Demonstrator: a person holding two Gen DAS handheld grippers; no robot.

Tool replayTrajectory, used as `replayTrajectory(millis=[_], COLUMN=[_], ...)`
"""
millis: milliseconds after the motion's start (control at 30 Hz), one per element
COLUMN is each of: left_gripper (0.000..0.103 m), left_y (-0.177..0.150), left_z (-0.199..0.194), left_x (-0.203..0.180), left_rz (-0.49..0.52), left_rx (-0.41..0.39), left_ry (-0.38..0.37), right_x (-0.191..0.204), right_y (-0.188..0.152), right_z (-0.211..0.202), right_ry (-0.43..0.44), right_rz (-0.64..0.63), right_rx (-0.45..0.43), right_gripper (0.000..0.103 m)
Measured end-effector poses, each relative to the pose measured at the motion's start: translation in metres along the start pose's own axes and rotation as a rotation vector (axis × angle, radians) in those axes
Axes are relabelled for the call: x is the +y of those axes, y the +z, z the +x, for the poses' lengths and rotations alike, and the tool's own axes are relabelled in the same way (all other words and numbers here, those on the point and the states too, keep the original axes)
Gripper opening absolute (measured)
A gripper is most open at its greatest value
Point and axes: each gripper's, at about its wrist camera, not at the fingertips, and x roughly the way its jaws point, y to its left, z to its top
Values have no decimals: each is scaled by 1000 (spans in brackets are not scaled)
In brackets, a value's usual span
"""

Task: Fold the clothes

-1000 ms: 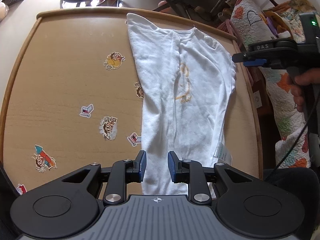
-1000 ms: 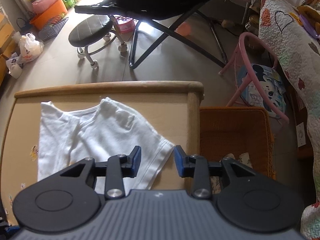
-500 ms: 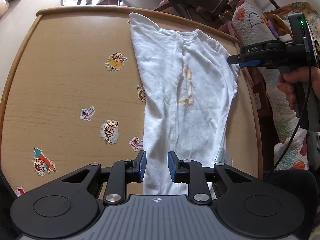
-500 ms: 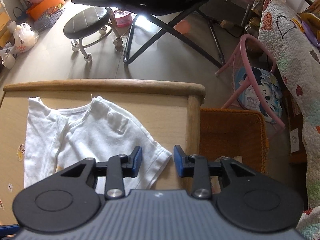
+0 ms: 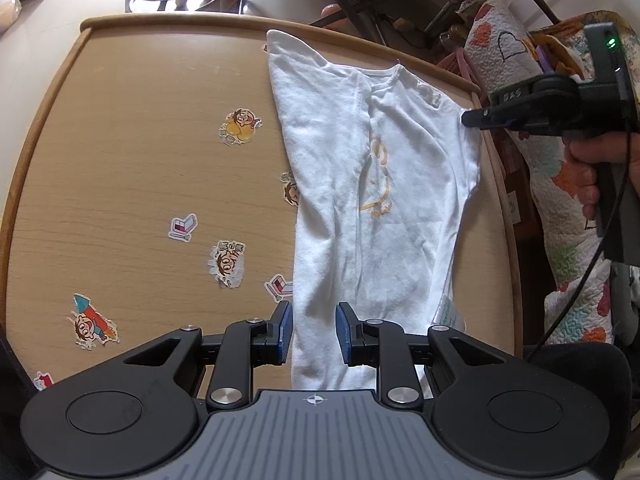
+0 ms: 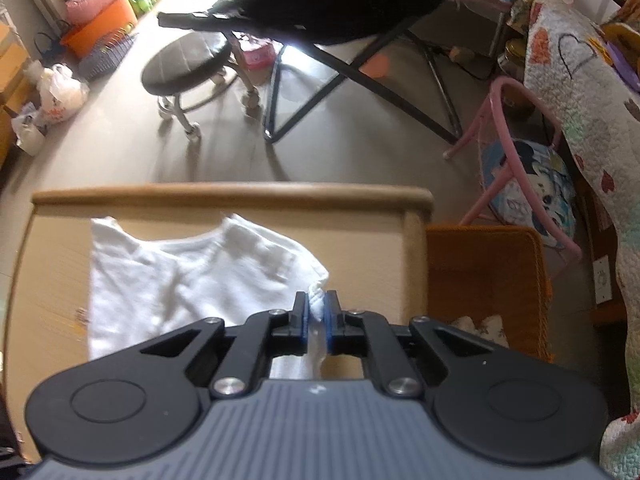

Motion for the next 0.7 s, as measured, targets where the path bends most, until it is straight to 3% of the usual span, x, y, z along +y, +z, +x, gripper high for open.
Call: replayTrajectory(millis=[300,700], left_gripper=[27,27], left_y=[-2,-4], left_z=[-4,-8], left_x=[3,14], left_rz=[-4,-23], left_rx=[-7,-10], left_ry=[-17,-26], right_x=[43,84], right_y=[18,32], right_z=[-14,14], right_ry=[45,52], right_rz=[-51,-73], right_rx=[-15,25], right_gripper=[8,8])
